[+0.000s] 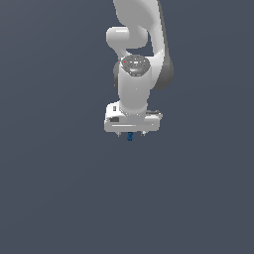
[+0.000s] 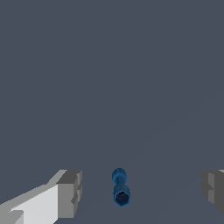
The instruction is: Pick up the object and move it to a goal position.
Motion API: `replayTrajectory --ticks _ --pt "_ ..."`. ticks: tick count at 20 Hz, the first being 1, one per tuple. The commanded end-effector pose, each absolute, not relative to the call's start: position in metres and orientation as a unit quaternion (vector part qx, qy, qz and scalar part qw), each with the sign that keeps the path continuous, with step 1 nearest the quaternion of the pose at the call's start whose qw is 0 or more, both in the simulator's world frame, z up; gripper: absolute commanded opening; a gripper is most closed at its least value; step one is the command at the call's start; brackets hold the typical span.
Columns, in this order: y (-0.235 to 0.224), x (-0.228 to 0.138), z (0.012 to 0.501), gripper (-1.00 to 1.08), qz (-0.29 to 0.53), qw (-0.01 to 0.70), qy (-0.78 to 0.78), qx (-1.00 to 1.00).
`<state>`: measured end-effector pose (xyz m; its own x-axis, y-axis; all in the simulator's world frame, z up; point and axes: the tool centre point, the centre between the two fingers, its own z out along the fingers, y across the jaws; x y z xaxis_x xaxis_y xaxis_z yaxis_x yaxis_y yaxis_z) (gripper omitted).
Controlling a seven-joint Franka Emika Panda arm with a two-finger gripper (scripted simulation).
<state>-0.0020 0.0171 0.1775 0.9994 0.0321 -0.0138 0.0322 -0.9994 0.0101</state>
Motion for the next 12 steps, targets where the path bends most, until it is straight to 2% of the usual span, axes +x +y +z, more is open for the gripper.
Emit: replayTrajectory --ticks 1,12 --pt "0.0171 -0.0020 0.1775 1.00 -0.007 0.005 0.016 1.000" --pt "0.0143 -0.0030 0.1768 1.00 -0.007 -0.008 -0.006 1.000"
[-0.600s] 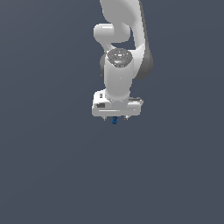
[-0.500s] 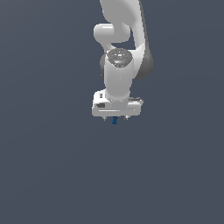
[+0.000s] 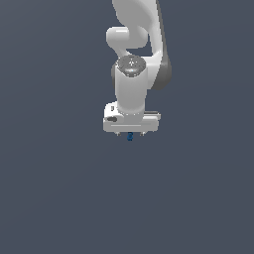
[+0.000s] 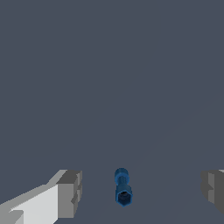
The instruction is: Pick up the object and move it to a goal position.
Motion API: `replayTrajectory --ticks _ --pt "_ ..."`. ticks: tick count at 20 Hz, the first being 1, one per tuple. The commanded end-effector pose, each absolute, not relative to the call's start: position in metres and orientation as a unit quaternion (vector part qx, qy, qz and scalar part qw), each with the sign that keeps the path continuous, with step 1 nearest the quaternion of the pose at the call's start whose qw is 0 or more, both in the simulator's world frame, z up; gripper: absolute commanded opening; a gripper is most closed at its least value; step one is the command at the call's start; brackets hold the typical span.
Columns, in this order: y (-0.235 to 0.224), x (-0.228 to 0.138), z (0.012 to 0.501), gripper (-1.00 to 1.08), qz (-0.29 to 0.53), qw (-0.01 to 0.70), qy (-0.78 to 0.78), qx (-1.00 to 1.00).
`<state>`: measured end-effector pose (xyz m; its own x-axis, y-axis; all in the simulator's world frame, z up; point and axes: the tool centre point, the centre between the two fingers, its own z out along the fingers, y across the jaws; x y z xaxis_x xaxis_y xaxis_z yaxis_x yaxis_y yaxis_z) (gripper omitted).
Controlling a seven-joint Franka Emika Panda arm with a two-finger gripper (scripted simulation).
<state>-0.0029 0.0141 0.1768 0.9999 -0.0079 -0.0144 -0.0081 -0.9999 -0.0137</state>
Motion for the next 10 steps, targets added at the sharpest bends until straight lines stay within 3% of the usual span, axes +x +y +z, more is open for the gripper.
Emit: replayTrajectory --ticks 1,10 --pt "0.0142 -0.0030 0.1768 1.00 0.007 0.008 0.005 -1.000" --pt "0.0138 -0.0104 0.1677 1.00 0.006 0.006 -0.028 -1.000"
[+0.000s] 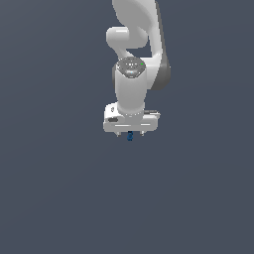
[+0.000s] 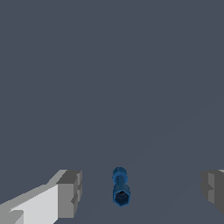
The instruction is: Pick up the object and move it to a goal position.
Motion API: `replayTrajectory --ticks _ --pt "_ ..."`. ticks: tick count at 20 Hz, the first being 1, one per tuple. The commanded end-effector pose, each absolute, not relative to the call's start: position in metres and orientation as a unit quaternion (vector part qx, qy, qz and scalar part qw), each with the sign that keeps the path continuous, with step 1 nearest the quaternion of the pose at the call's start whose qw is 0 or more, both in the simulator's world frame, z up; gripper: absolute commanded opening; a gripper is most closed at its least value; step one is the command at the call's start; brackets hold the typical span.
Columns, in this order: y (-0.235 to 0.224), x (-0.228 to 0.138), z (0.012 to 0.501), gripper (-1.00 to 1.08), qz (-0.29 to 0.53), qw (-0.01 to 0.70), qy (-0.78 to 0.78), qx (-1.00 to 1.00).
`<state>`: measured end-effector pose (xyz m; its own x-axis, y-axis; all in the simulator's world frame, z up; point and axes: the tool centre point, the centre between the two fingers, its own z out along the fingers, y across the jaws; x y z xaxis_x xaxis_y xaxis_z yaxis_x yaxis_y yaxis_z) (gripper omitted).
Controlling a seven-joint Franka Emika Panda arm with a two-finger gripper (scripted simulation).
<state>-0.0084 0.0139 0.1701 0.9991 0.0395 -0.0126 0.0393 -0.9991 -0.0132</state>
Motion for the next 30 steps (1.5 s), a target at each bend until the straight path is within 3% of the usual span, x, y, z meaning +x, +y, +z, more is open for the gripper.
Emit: replayTrajectory --ticks 1,30 --pt "0.014 -0.012 0.166 1.00 0.006 0.006 -0.035 -0.999" --pt "0.016 -0.093 0.095 1.00 0.000 0.000 -0.331 -0.944"
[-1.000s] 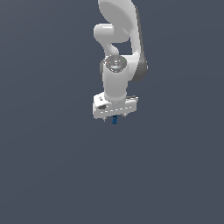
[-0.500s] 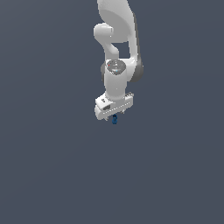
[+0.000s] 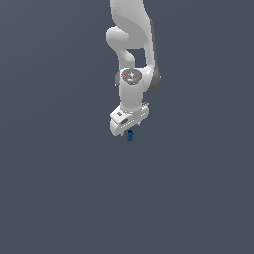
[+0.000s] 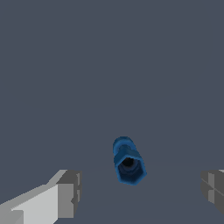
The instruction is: Pick up the object and move it to a goal position.
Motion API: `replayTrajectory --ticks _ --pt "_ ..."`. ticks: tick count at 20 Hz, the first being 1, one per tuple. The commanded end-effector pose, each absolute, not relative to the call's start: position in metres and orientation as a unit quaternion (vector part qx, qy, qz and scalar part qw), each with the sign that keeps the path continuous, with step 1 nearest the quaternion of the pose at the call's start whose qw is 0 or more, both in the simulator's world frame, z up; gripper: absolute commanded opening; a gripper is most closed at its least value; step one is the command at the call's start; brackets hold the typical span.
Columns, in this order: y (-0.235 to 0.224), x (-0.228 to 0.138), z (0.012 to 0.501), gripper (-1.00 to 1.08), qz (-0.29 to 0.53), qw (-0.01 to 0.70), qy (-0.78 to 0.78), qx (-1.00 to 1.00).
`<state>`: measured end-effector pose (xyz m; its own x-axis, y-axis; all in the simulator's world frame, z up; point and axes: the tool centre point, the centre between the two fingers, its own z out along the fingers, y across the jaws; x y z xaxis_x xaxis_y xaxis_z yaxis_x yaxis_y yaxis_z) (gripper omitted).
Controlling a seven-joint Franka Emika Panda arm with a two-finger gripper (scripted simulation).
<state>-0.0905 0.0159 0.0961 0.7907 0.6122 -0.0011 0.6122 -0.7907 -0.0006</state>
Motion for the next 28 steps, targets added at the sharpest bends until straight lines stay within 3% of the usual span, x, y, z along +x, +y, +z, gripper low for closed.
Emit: replayTrajectory --ticks 1,25,26,28 --pt "0.016 -0.094 0.094 1.00 0.000 0.000 -0.334 -0.942" --pt "0.016 -0.096 0.043 1.00 0.000 0.000 -0.340 -0.940" --pt "0.016 -0.096 0.043 -1.00 0.000 0.000 -0.340 -0.940" --pt "0.016 -0.096 0.043 -1.00 0.000 0.000 -0.340 -0.940"
